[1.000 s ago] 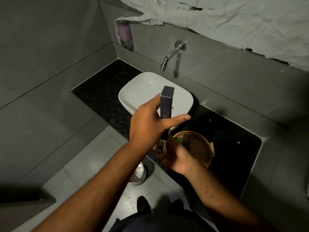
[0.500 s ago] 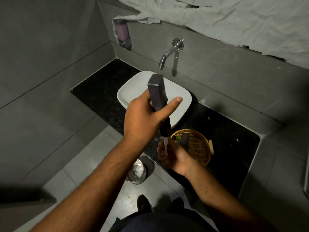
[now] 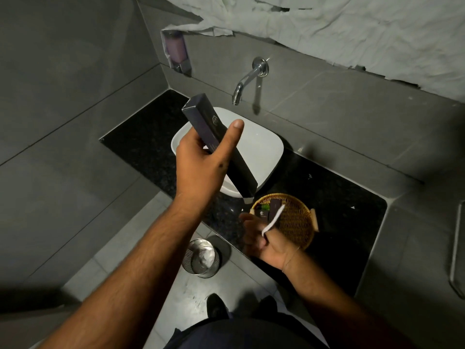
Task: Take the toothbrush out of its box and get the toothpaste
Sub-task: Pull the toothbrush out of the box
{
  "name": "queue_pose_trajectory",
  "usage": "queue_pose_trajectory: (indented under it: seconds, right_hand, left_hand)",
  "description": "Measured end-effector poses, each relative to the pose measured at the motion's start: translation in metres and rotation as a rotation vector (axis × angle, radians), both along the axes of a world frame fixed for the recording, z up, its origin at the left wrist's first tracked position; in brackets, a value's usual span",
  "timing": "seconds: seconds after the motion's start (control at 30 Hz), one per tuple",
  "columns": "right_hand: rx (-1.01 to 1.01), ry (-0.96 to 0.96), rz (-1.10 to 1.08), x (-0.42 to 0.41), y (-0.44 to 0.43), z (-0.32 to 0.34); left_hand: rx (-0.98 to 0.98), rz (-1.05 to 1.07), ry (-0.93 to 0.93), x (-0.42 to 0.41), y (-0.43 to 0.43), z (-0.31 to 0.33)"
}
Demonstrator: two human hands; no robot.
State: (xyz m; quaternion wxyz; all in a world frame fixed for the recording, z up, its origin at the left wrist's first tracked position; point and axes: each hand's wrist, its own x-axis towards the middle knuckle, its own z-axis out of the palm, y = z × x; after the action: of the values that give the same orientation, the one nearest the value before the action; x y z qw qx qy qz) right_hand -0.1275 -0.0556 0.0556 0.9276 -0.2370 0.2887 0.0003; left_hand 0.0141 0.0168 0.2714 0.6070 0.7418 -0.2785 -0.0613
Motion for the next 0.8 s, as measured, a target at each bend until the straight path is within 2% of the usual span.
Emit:
queue_pose_trajectory:
  seconds: [0.13,0.27,0.5,0.7,0.8]
  right_hand:
    - [-0.046,-0.166,0.008,0.003,-0.010,0.010]
    - [-0.077,-0.291,0.003,0.010,-0.021,0.028]
    - [-0.346,-0.153,-0.083,0.022,-0.024,0.049]
    - [-0.394,-0.152,-0.130,0.028,-0.022,0.049]
    - [-0.362,-0.157,-0.173,0.029,-0.022,0.048]
  left_hand:
    - [-0.004,0.025,0.151,0.004,-0.003,-0.011]
    - [0.018,0.033,0.214,0.013,-0.004,-0.029]
    - [0.037,0.069,0.306,0.020,-0.008,-0.046]
    - [0.035,0.083,0.269,0.022,-0.011,-0.046]
    - [0.002,0.120,0.311,0.025,-0.011,-0.048]
